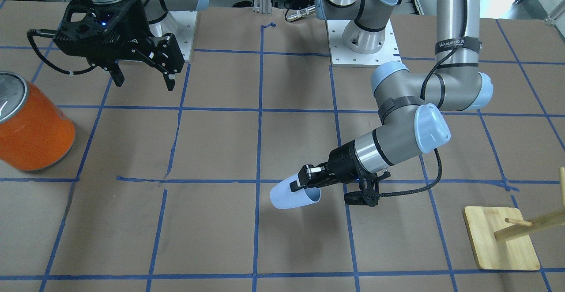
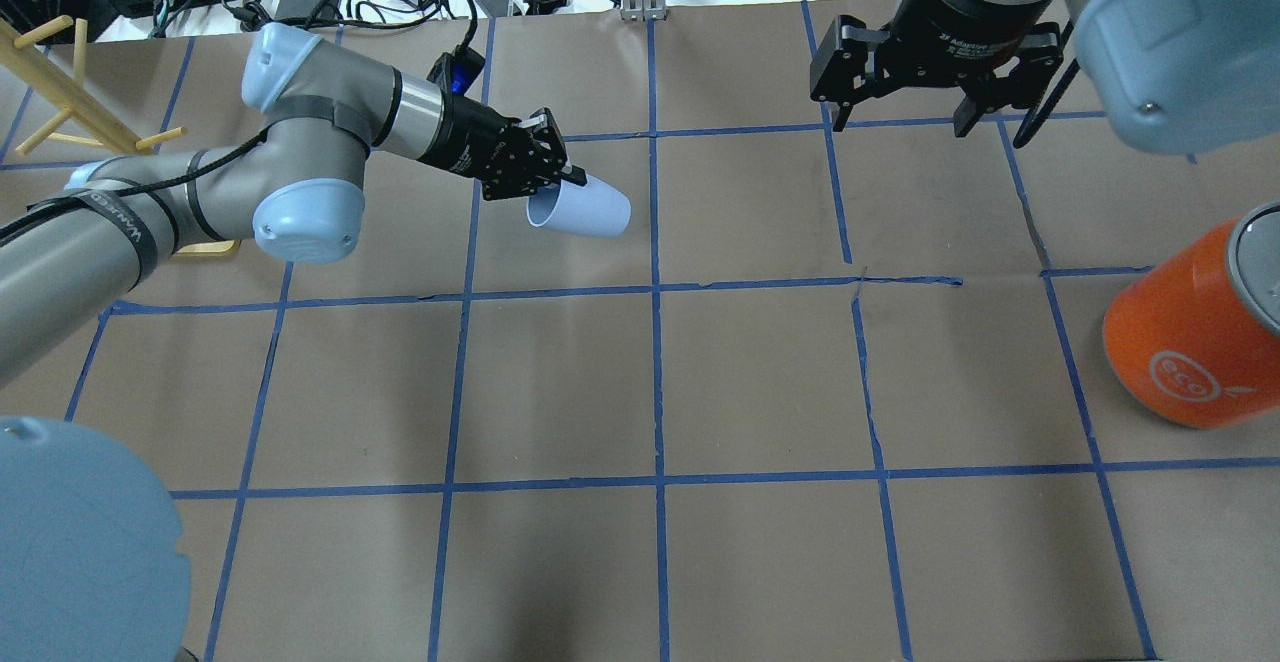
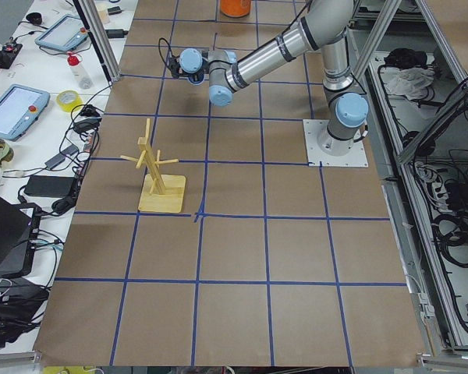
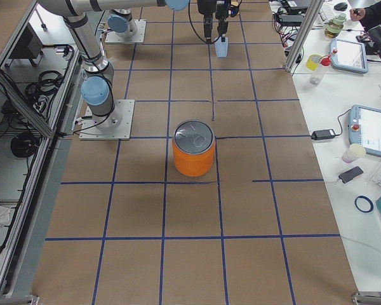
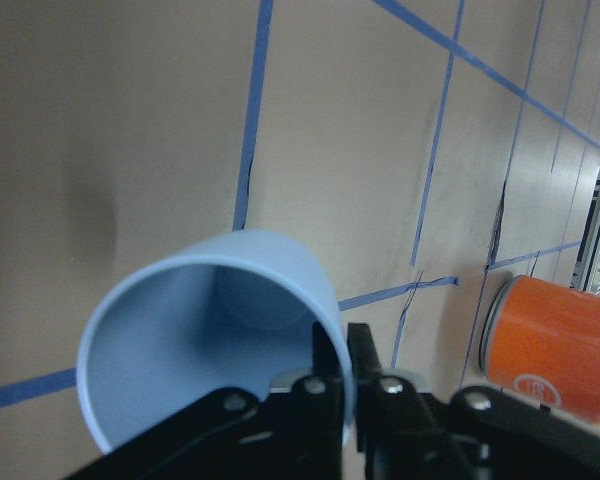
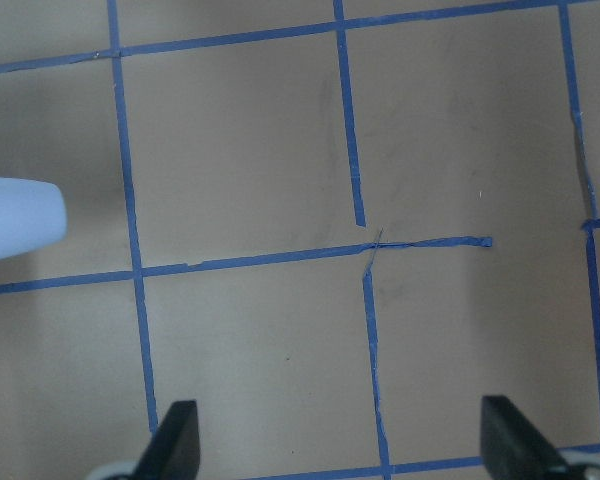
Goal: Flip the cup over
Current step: 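Lift and rotate the cup with the left gripper, setting it upright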
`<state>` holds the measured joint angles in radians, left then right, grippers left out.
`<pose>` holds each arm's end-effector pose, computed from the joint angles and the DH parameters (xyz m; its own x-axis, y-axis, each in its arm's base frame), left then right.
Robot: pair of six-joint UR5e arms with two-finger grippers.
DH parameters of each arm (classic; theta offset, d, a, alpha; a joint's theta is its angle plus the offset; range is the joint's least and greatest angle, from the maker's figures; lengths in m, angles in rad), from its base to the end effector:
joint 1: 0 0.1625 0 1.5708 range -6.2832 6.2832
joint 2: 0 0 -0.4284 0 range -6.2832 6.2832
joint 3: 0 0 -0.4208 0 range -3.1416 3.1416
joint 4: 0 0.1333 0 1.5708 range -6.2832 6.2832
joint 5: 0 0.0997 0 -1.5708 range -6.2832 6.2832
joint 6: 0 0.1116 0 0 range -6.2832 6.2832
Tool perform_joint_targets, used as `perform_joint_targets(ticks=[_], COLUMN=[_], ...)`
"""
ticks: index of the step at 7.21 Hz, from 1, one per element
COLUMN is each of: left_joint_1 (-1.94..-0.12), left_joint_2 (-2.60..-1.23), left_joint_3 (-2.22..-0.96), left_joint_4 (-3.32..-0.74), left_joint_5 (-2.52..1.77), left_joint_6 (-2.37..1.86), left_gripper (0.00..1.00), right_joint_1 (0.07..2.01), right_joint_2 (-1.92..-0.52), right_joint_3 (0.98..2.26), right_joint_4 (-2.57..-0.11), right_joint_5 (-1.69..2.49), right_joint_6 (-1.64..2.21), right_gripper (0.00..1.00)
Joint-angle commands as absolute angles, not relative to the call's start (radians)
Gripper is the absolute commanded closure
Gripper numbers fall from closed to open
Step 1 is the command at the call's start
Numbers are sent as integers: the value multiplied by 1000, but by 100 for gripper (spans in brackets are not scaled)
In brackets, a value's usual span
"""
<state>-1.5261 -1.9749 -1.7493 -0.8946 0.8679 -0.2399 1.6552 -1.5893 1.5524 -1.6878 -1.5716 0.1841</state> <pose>-0.1772 -0.6356 0.2494 -0.7324 -0.2108 0.6474 -0.2250 0.9724 0.0621 0.1773 -0.5151 0.5114 -0.9949 0.0975 -0.0273 0.1005 0.9834 -0.1508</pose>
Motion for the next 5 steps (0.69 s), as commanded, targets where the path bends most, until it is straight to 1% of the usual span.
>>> perform_joint_targets(ticks=[1,2,3,5], left_joint_1=[-1563,-1566,-1565,-1563], left_joint_2=[-1939,-1944,-1945,-1991], left_joint_3=[-1646,-1617,-1608,-1542], left_joint_4=[-1018,-1055,-1052,-1051], left_joint_5=[1224,1393,1537,1643], left_joint_6=[-282,-237,-71,137], left_gripper=[100,100,100,100], right_joint_1=[1655,1655,1655,1655], right_joint_2=[-1589,-1589,-1589,-1589], right_joint_3=[1552,1552,1552,1552], right_joint_4=[-1689,-1689,-1689,-1689], right_joint_5=[-1569,-1569,-1569,-1569], right_joint_6=[184,184,184,184], right_gripper=[0,0,0,0])
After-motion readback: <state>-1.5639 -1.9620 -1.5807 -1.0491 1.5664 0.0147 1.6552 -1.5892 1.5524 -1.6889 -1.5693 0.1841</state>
